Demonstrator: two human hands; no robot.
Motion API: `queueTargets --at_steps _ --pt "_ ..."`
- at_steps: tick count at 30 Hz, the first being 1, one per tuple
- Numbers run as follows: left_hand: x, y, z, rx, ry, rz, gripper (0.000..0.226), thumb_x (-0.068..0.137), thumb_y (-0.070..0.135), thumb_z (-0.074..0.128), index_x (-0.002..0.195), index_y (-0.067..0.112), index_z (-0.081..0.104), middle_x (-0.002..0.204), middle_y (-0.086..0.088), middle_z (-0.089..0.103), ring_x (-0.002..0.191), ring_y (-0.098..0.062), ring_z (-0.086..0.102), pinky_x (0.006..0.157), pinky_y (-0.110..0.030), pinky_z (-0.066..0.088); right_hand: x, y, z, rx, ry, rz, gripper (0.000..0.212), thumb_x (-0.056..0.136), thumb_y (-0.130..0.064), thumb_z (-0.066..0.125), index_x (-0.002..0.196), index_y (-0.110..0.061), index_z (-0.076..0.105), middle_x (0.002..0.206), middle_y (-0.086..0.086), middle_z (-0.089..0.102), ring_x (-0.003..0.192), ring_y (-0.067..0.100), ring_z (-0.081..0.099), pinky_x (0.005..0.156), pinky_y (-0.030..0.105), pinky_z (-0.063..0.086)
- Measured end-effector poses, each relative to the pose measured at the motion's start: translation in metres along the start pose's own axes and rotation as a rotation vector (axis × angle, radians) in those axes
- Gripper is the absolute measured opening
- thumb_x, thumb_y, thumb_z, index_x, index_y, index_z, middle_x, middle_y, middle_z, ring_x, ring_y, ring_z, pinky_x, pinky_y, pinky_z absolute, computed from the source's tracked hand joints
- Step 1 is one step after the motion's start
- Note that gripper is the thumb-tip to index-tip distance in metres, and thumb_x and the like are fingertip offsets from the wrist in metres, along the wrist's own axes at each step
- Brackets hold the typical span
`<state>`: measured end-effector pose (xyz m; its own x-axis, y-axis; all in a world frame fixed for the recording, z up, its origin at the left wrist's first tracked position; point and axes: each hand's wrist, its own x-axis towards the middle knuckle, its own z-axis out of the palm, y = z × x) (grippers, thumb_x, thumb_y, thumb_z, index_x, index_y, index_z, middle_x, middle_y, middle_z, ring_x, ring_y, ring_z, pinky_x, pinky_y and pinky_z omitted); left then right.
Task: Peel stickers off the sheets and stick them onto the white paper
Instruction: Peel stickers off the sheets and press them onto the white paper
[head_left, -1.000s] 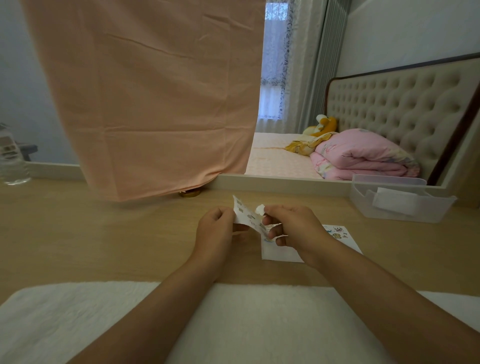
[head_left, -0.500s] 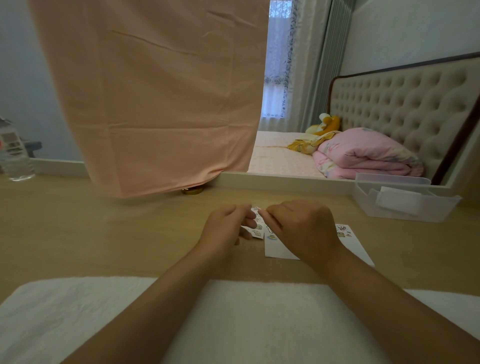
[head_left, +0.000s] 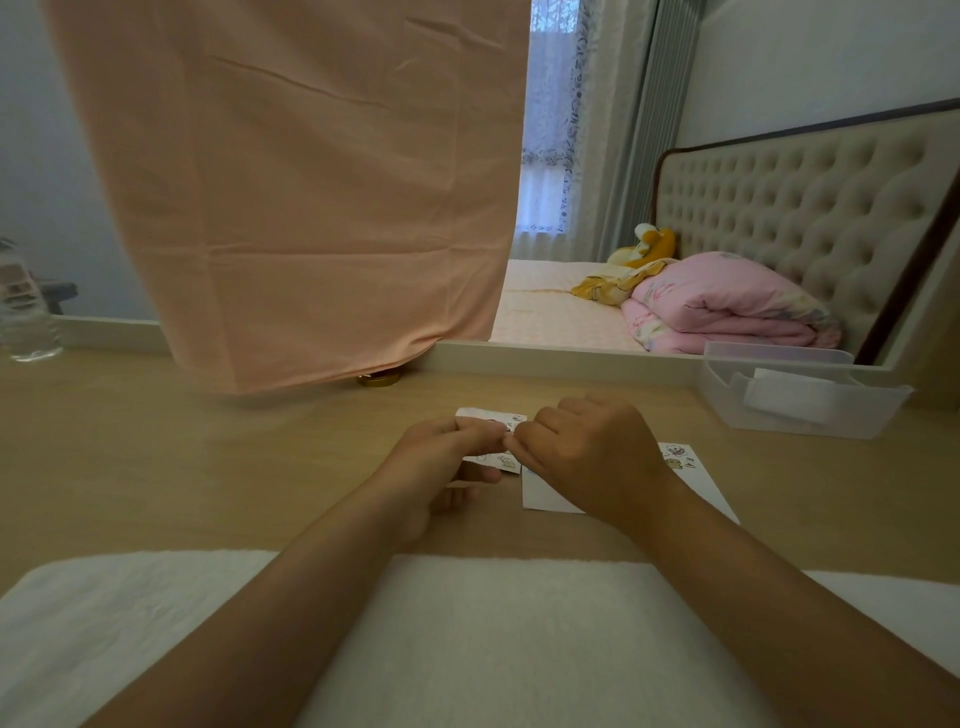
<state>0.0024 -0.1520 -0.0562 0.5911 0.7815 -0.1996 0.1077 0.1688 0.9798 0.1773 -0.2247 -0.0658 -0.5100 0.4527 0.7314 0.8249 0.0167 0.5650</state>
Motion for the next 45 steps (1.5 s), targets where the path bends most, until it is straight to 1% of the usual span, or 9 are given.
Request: queueTargets --at_steps 7,10,13,24,29,32,36,39,45 --pt "0.003 -0.003 0.004 -0.054 0.110 0.062 0.012 0.089 0.013 0.073 0.101 0.013 0.071 0.095 -0.007 0.074 0.069 -0.015 0.066 0.052 -0.025 0.048 -0.003 -0.003 0.003 0.116 -0.072 -0.008 0.030 0.098 -0.039 0.060 0.078 -0.020 0.071 0.066 -0.002 0.064 0.052 0.019 0.055 0.048 0.028 0.037" --pt "0.004 -0.005 0.003 0.082 0.178 0.192 0.013 0.091 0.011 0.069 0.104 0.015 0.068 0.097 -0.007 0.073 0.067 -0.011 0.065 0.049 -0.022 0.048 -0.003 -0.009 -0.003 0.399 -0.121 0.398 0.026 0.092 -0.045 0.068 0.105 -0.024 0.075 0.089 -0.010 0.072 0.064 0.002 0.059 0.057 0.028 0.051" --pt "0.007 -0.009 0.003 0.265 0.165 0.338 0.014 0.094 0.012 0.062 0.102 0.024 0.065 0.092 -0.003 0.072 0.068 -0.006 0.065 0.054 -0.027 0.049 -0.002 -0.009 -0.003 0.647 -0.283 0.776 0.030 0.090 -0.042 0.071 0.117 -0.031 0.071 0.098 -0.019 0.068 0.068 -0.011 0.050 0.073 0.020 0.043" --pt "0.012 -0.017 0.004 0.416 0.121 0.492 0.019 0.094 0.012 0.058 0.099 0.030 0.063 0.081 0.011 0.073 0.081 -0.020 0.066 0.061 -0.024 0.044 -0.001 -0.005 -0.008 0.765 -0.461 0.820 0.004 0.087 -0.035 0.074 0.083 -0.036 0.073 0.088 -0.022 0.067 0.076 -0.007 0.055 0.067 0.022 0.042" --pt "0.010 -0.004 0.008 0.109 0.170 0.233 0.019 0.095 0.011 0.056 0.109 0.022 0.064 0.089 0.003 0.078 0.082 -0.017 0.070 0.064 -0.030 0.053 0.001 0.000 -0.013 0.777 -0.452 0.784 0.008 0.090 -0.030 0.071 0.084 -0.034 0.071 0.087 -0.022 0.066 0.077 -0.008 0.055 0.065 0.016 0.040" --pt "0.022 0.008 0.008 -0.042 0.192 0.125 0.018 0.098 0.010 0.053 0.111 0.015 0.064 0.099 -0.005 0.075 0.081 -0.019 0.068 0.065 -0.029 0.056 0.004 0.011 -0.014 0.891 -0.364 0.942 0.012 0.089 -0.029 0.074 0.078 -0.034 0.074 0.077 -0.019 0.069 0.058 -0.001 0.057 0.060 0.019 0.048" --pt "0.046 0.008 0.009 0.557 0.206 0.446 0.018 0.095 0.010 0.058 0.095 0.025 0.068 0.106 0.004 0.070 0.096 -0.012 0.063 0.079 -0.026 0.052 -0.005 0.038 -0.012 1.031 -0.472 1.252 0.010 0.090 -0.022 0.074 0.081 -0.020 0.076 0.065 -0.011 0.065 0.049 0.002 0.051 0.048 0.014 0.042" --pt "0.063 0.000 0.015 1.012 0.026 0.637 0.026 0.094 0.013 0.058 0.112 0.027 0.070 0.122 0.008 0.062 0.118 -0.011 0.051 0.098 -0.025 0.039 -0.019 0.047 -0.007 1.069 -0.711 1.288 0.013 0.092 -0.022 0.071 0.083 -0.016 0.077 0.056 -0.012 0.058 0.049 0.004 0.045 0.045 0.014 0.037" --pt "0.078 -0.022 0.023 1.218 -0.127 0.715 0.042 0.093 0.017 0.054 0.133 0.027 0.063 0.141 0.013 0.052 0.133 -0.008 0.036 0.110 -0.024 0.031 -0.023 0.044 0.004 0.991 -0.957 1.209 0.020 0.089 -0.029 0.075 0.071 -0.020 0.072 0.054 -0.011 0.053 0.046 0.002 0.043 0.049 0.018 0.036"
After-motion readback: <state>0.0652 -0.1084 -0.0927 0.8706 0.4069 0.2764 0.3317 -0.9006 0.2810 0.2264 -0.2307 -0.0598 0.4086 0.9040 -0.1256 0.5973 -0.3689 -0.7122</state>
